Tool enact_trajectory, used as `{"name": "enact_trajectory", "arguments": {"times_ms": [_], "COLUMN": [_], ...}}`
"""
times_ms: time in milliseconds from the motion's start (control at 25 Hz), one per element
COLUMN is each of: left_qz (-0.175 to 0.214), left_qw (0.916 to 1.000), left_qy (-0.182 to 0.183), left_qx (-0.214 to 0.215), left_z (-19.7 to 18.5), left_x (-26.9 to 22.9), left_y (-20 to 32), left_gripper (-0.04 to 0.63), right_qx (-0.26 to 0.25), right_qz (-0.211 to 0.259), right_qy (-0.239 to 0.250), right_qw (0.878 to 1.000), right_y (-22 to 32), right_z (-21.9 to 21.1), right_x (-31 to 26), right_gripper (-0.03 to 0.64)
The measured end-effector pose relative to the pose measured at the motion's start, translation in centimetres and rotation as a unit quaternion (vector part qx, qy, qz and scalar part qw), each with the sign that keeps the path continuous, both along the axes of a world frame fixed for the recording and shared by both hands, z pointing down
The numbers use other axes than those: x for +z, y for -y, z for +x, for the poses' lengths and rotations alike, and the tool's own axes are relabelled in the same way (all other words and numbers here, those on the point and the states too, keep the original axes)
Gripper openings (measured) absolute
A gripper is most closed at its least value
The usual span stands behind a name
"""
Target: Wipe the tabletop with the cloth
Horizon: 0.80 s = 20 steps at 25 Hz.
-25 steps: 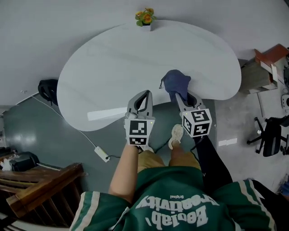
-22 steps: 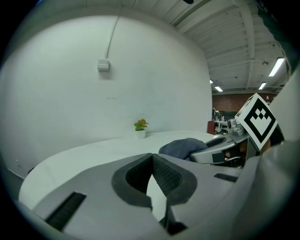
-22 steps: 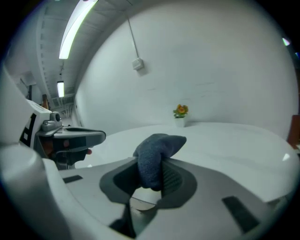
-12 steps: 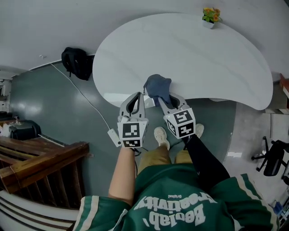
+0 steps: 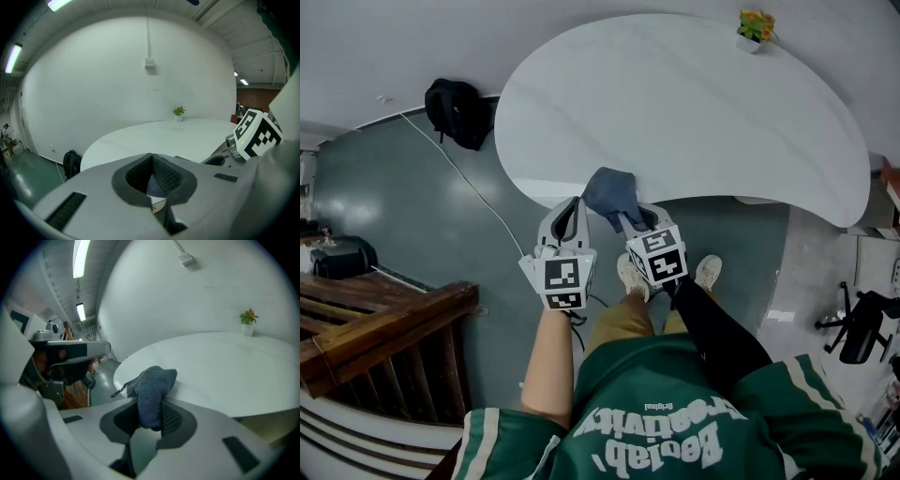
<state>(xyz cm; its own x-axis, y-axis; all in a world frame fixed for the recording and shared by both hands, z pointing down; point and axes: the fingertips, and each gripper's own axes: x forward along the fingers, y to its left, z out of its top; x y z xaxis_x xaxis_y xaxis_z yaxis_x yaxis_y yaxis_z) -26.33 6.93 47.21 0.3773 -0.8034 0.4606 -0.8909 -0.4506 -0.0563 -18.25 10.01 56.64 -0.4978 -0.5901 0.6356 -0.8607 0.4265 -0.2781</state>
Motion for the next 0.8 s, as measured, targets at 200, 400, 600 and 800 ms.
{"name": "enact_trajectory", "arguments": {"times_ms": [200,400,600,800], "left_qz": [0.0,0.0,-0.004,0.006], "left_qw": [0.9998,0.9988,0.9959,0.9899], "left_qy": [0.002,-0.001,-0.01,-0.023], "left_qx": [0.018,0.05,0.09,0.139], "left_z": [4.9,13.1,22.7,33.3], "left_x": [-0.1,-0.5,-0.5,-0.7], "left_y": [-0.2,-0.6,-1.1,-1.7], "left_gripper": [0.0,0.0,0.0,0.0], "right_qx": [0.033,0.081,0.136,0.19], "right_qz": [-0.001,-0.004,-0.008,-0.01], "right_qy": [-0.011,-0.025,-0.044,-0.062], "right_qw": [0.999,0.996,0.99,0.98], "right_y": [-0.1,-0.7,-2.3,-4.6], "right_z": [6.4,16.4,27.5,38.6], "right_x": [0.1,0.0,0.1,0.2], "right_gripper": [0.092,0.092,0.092,0.092]}}
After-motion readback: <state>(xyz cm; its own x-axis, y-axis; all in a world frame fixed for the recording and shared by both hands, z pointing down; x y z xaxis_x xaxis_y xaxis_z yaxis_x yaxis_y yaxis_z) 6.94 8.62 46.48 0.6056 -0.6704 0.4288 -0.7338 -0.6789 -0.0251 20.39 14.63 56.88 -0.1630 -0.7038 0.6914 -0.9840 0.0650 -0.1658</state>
